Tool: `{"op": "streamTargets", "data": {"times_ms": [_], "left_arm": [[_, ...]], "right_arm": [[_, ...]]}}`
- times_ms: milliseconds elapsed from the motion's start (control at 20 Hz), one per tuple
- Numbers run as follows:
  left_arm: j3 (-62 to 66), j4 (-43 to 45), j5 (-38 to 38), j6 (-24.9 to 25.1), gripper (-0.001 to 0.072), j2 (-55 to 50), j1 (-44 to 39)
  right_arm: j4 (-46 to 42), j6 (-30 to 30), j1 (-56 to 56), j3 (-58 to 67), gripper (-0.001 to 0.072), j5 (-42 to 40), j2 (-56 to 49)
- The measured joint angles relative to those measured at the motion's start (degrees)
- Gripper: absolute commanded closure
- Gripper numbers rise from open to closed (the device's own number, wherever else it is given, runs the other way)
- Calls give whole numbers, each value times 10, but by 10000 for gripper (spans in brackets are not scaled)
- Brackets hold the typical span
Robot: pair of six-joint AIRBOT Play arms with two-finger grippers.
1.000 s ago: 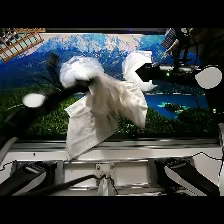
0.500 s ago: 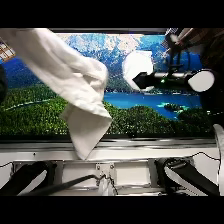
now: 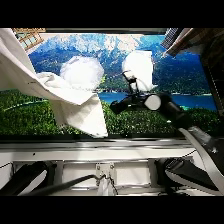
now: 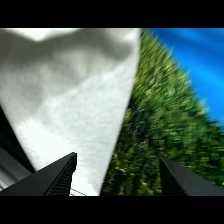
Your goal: Fold the clothes and pants, and hang the long-sleeved shirts on hangers.
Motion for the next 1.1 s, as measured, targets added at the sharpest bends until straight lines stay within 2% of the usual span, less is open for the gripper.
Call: {"op": "streamTargets", "data": {"times_ms": [300,350,400,600,700,1000,1100], "left_arm": [[0,-1,36,25,687,0,3],[0,-1,37,27,686,0,5],[0,-2,40,28,686,0,7],[0,-6,46,30,686,-3,10],[0,-18,46,30,686,-6,10],[0,-45,48,21,686,-17,11],[0,-57,48,14,686,-18,12]], "right_arm": [[49,2,43,-8,146,-7,-91],[51,9,47,-10,156,-1,-97],[55,14,50,-12,214,5,-102],[79,29,56,-20,216,9,-116],[92,30,57,-21,244,6,-126],[153,7,58,-23,245,-11,-165],[165,4,58,-23,279,-17,-176]]}}
